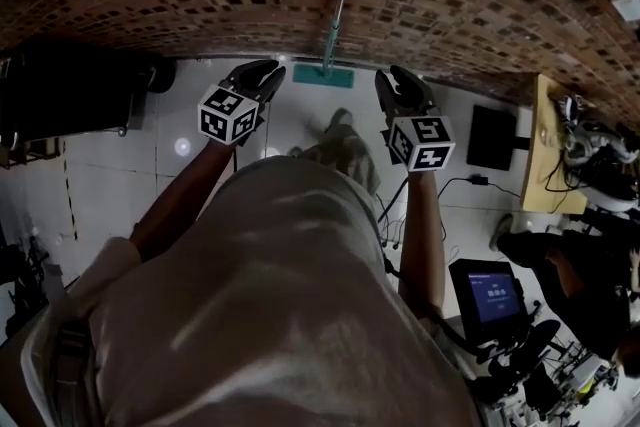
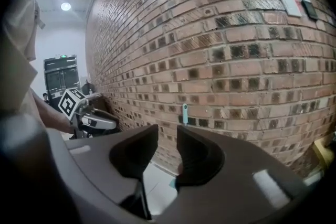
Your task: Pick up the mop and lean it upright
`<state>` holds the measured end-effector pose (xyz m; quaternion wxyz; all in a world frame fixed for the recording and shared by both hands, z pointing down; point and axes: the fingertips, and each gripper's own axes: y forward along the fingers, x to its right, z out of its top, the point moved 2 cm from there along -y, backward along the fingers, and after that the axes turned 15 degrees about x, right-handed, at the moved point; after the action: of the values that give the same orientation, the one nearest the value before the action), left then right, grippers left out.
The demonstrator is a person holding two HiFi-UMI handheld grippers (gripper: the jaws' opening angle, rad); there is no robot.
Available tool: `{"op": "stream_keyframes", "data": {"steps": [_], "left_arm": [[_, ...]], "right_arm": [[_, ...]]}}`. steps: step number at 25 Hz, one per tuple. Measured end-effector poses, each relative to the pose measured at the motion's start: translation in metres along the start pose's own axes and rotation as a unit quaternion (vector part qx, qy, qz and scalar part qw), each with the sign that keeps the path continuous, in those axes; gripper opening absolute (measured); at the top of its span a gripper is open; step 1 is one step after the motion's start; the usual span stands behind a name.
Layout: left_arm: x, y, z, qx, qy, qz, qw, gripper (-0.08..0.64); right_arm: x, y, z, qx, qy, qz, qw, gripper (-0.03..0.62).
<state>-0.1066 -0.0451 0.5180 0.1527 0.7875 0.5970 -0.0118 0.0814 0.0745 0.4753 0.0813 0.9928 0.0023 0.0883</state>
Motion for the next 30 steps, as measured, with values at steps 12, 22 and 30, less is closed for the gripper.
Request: {"op": "stream_keyframes", "data": {"steps": [12, 22, 30], "left_arm": [[-0.015, 0.088, 0.029, -0.007, -0.012, 0.040, 0.9991, 0.094], [-0.035, 0.112, 0.026, -0.005, -0.021, 0.096, 0.9952, 0.095], [-0.046, 0.125, 0.025, -0.019, -0.014, 0.117, 0.9928, 0.100]], "right_arm": [[0.077, 0.090, 0.015, -0.041, -0.003, 0.074, 0.996, 0.118], [0.094, 0.147, -0.002, -0.069, -0.016, 0.147, 0.987, 0.118], [0.096, 0.184, -0.044, -0.104, -0.042, 0.188, 0.976, 0.118]]}}
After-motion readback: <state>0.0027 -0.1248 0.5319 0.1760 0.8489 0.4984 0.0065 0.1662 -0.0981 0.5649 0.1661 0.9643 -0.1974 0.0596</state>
